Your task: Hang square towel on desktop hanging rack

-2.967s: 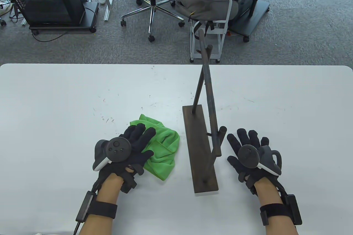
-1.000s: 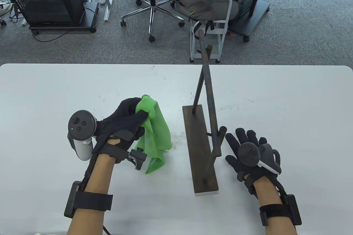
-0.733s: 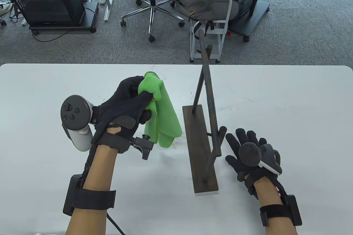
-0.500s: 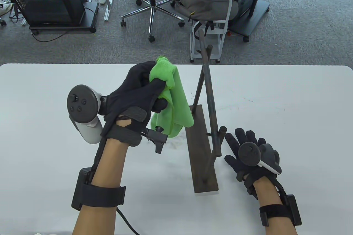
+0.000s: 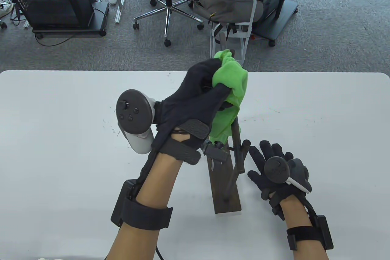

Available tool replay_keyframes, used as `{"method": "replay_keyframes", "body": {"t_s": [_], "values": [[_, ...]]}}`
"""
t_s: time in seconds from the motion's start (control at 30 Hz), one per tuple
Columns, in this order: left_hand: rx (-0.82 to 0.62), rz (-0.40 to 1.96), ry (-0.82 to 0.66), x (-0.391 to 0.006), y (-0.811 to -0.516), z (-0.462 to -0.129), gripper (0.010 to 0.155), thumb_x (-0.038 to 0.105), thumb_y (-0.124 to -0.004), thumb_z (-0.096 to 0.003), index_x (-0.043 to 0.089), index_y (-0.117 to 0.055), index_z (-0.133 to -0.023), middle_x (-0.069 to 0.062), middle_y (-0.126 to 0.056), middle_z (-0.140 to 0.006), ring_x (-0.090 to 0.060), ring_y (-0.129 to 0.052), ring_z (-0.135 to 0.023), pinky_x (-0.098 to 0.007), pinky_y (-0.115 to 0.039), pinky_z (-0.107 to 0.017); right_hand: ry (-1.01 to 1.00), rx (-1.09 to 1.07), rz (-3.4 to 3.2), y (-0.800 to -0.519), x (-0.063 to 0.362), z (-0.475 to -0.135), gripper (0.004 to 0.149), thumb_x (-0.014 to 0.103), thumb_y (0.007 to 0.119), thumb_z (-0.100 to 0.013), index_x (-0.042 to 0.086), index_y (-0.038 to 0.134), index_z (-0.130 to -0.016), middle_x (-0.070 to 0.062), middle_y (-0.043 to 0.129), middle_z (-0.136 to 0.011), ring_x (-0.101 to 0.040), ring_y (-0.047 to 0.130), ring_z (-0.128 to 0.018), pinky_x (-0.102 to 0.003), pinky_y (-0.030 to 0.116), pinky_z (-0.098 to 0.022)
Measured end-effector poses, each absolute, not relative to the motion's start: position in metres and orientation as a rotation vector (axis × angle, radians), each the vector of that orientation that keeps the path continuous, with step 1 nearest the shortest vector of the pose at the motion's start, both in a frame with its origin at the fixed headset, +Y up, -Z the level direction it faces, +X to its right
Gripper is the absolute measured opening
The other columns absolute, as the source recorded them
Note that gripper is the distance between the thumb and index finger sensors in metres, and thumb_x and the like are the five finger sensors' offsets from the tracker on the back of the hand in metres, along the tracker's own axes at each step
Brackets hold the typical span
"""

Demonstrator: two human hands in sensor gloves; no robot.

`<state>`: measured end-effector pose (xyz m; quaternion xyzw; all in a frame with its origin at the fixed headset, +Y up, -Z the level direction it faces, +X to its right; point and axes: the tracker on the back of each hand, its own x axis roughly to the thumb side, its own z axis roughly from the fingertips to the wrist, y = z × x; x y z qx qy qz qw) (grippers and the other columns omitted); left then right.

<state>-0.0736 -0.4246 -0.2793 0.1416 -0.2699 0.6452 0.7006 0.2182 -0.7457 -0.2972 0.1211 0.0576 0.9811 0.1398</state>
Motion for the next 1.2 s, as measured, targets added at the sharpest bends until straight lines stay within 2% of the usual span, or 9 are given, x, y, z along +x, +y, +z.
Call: {"method": "replay_keyframes", "body": {"t_s": [0.17, 0.3, 0.37, 0.47, 0.53, 0.73, 0.9, 1.2], "values": [[0.269, 1.224, -0.673, -0.054, -0.423, -0.273, 0.053, 0.035, -0.092, -0.0489, 0.030, -0.077, -0.099, -0.009, -0.083, -0.093, -0.033, -0.106, -0.063, -0.057, -0.083, -0.050, 0.165, 0.347, 2.827, -0.745, 0.219, -0.297, 0.073, 0.051, 0.071, -0.053, 0.044, 0.015, -0.100, -0.008, 0.009, -0.116, -0.051, 0.016, -0.102, -0.077, 0.019, -0.062], [0.246, 1.144, -0.695, -0.046, -0.424, -0.272, 0.052, 0.035, -0.092, -0.0492, 0.030, -0.079, -0.100, -0.011, -0.081, -0.096, -0.037, -0.103, -0.069, -0.060, -0.080, -0.053, 0.172, 0.357, 2.840, -0.745, 0.217, -0.297, 0.074, 0.051, 0.071, -0.053, 0.044, 0.015, -0.100, -0.008, 0.008, -0.116, -0.051, 0.016, -0.102, -0.077, 0.019, -0.062], [0.180, 1.148, -0.715, -0.044, -0.426, -0.273, 0.052, 0.034, -0.088, -0.0515, 0.026, -0.078, -0.102, -0.013, -0.077, -0.101, -0.042, -0.099, -0.077, -0.062, -0.077, -0.055, 0.167, 0.355, 2.822, -0.744, 0.217, -0.297, 0.073, 0.051, 0.071, -0.053, 0.044, 0.015, -0.100, -0.008, 0.008, -0.116, -0.051, 0.016, -0.102, -0.077, 0.019, -0.062], [0.025, 1.181, -0.772, -0.042, -0.430, -0.274, 0.060, 0.035, -0.084, -0.0541, 0.026, -0.067, -0.110, -0.015, -0.063, -0.112, -0.055, -0.084, -0.092, -0.068, -0.068, -0.061, 0.177, 0.351, 2.823, -0.745, 0.218, -0.298, 0.074, 0.051, 0.071, -0.053, 0.044, 0.015, -0.100, -0.008, 0.008, -0.116, -0.051, 0.016, -0.102, -0.077, 0.019, -0.062], [0.001, 1.196, -0.800, -0.043, -0.431, -0.272, 0.060, 0.035, -0.083, -0.0548, 0.026, -0.066, -0.111, -0.013, -0.061, -0.113, -0.057, -0.081, -0.094, -0.069, -0.068, -0.062, 0.184, 0.347, 2.825, -0.746, 0.218, -0.299, 0.074, 0.052, 0.071, -0.053, 0.044, 0.015, -0.100, -0.008, 0.008, -0.116, -0.051, 0.016, -0.102, -0.077, 0.019, -0.062], [0.031, 1.227, -0.806, -0.054, -0.431, -0.267, 0.058, 0.035, -0.082, -0.0554, 0.026, -0.067, -0.110, -0.013, -0.064, -0.112, -0.053, -0.084, -0.094, -0.067, -0.069, -0.062, 0.181, 0.354, 2.837, -0.746, 0.218, -0.296, 0.074, 0.052, 0.071, -0.053, 0.044, 0.015, -0.100, -0.008, 0.009, -0.116, -0.051, 0.017, -0.102, -0.077, 0.020, -0.062], [0.085, 1.205, -0.769, -0.079, -0.435, -0.267, 0.057, 0.036, -0.081, -0.0553, 0.026, -0.069, -0.110, -0.013, -0.065, -0.112, -0.053, -0.083, -0.095, -0.068, -0.066, -0.063, 0.190, 0.344, 2.848, -0.745, 0.219, -0.296, 0.075, 0.053, 0.072, -0.053, 0.044, 0.015, -0.100, -0.008, 0.009, -0.116, -0.051, 0.016, -0.102, -0.077, 0.019, -0.062], [0.131, 1.152, -0.624, -0.139, -0.463, -0.273, 0.058, 0.037, -0.083, -0.0546, 0.026, -0.070, -0.110, -0.013, -0.062, -0.113, -0.055, -0.060, -0.106, -0.072, -0.044, -0.069, 0.182, 0.332, 2.883, -0.746, 0.218, -0.296, 0.076, 0.053, 0.072, -0.052, 0.044, 0.014, -0.100, -0.007, 0.008, -0.116, -0.051, 0.016, -0.102, -0.077, 0.019, -0.062]]}}
